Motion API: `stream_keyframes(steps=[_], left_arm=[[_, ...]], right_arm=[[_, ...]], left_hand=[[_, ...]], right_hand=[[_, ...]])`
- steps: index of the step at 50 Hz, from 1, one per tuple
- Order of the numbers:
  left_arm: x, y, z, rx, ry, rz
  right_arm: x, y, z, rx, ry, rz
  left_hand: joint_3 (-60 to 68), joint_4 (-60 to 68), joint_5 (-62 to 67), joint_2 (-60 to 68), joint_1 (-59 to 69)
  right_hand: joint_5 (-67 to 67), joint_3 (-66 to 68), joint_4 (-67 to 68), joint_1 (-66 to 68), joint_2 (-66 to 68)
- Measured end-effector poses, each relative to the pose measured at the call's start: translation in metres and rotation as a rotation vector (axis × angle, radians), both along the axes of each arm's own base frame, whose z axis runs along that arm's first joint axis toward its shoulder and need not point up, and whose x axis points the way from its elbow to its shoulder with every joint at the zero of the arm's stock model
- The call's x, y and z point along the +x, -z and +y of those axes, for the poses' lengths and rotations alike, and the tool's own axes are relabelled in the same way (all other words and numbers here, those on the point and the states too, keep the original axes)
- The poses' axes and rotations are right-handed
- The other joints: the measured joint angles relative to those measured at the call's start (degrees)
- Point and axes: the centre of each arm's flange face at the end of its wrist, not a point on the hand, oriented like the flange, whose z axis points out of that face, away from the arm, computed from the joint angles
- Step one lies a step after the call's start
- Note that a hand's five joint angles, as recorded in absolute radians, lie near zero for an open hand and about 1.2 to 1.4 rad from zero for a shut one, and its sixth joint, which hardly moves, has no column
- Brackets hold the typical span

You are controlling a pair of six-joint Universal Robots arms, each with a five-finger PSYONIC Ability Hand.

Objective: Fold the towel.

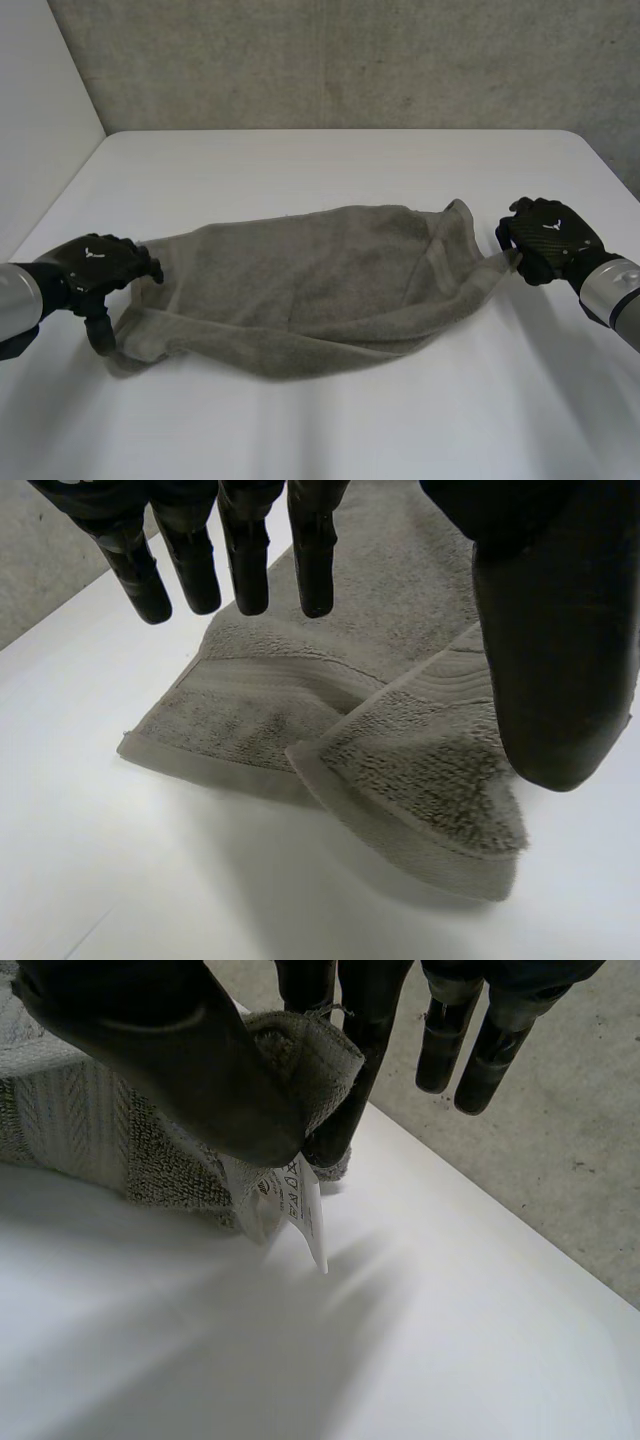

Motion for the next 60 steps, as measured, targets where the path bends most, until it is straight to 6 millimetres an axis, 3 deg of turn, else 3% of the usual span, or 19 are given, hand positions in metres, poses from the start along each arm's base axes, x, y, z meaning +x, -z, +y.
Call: stream_keyframes(steps=[7, 18, 27, 34, 48, 60], left_arm=[[0.001, 0.015, -0.013, 0.046, -0.011, -0.017], [0.001, 0.035, -0.016, 0.117, -0.017, -0.05], [-0.002, 0.037, -0.013, 0.141, -0.007, -0.049], [-0.005, 0.031, -0.007, 0.136, 0.004, -0.046], [-0.006, 0.014, 0.013, 0.112, 0.009, -0.037], [0.003, 0.013, 0.034, 0.134, 0.008, -0.012]], right_arm=[[0.0, 0.001, 0.001, -0.007, -0.003, 0.017], [0.0, 0.001, 0.001, -0.011, -0.005, 0.027], [0.0, 0.002, 0.001, -0.008, -0.002, 0.027], [0.0, 0.002, 0.001, -0.007, -0.002, 0.026], [0.0, 0.001, 0.001, -0.004, -0.009, 0.024], [0.001, 0.001, 0.002, -0.003, -0.01, 0.025]], left_hand=[[0.0, 0.0, 0.1, 0.0, 0.0], [0.0, 0.0, 3.7, 1.4, 0.2], [0.0, 0.0, 31.1, 29.7, 27.1], [0.0, 0.0, 43.9, 42.0, 38.8], [0.0, 0.0, 43.1, 40.5, 38.7], [0.0, 0.0, 33.9, 31.9, 29.3]], right_hand=[[0.0, 0.0, 0.0, 0.0, 0.0], [0.0, 0.0, 0.0, 0.0, 0.0], [0.0, 0.0, 0.0, 0.0, 0.0], [0.0, 0.0, 0.0, 0.0, 0.0], [0.0, 0.0, 0.0, 0.0, 0.0], [0.0, 0.0, 0.0, 0.0, 0.0]])
